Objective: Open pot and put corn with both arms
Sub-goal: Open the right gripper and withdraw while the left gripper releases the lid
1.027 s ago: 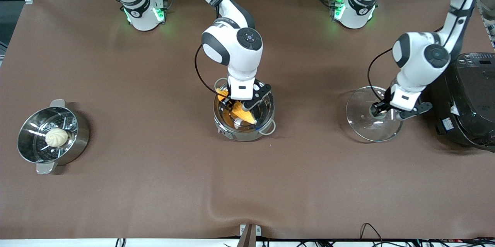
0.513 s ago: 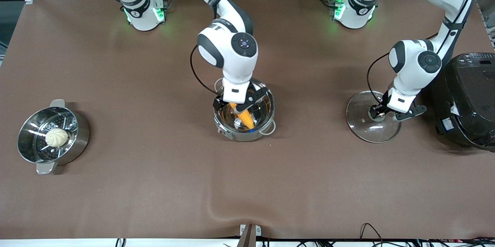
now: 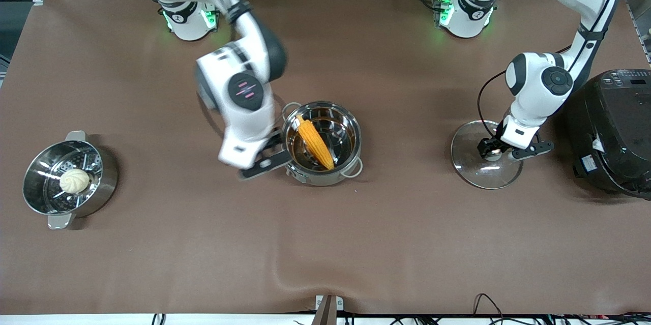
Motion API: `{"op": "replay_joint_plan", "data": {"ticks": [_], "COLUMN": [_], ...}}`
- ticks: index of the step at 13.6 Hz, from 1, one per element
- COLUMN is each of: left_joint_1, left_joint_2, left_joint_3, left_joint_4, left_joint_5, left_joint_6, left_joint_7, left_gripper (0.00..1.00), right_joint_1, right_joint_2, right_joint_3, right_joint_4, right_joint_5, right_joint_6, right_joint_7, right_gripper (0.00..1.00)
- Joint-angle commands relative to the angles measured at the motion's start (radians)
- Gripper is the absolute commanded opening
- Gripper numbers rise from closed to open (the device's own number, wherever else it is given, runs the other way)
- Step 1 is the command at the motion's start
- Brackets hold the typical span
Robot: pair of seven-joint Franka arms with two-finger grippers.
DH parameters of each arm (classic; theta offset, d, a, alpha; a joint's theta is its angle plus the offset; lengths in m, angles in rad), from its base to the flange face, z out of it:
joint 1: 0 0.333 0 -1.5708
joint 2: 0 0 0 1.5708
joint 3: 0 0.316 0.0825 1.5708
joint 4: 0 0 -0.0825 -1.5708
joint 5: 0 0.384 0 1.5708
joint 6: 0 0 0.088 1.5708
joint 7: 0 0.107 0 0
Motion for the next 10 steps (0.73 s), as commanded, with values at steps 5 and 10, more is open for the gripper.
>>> {"op": "replay_joint_plan", "data": {"ticks": [5,10], "left_joint_1": [0.007,0.039], "left_joint_2": [-0.088,-0.318], "left_joint_3": [-0.004,-0.017], "left_joint_4": [0.293,0.474], "left_joint_5": [0.012,-0.073], "left_joint_6": [-0.417,-0.884], "left_joint_7": [-0.016,0.022], "left_gripper": [1.00,1.00], "right_joint_1": [-0.235,-0.393], "right_joint_2": [-0.154,-0.324], "right_joint_3": [0.023,0.023], "right_joint_4": [-0.108,-0.177], "right_joint_5": [0.067,0.111], "right_joint_6": [-0.067,-0.150], "right_joint_7": [-0.005,-0.129], "right_gripper": [1.00,1.00]}}
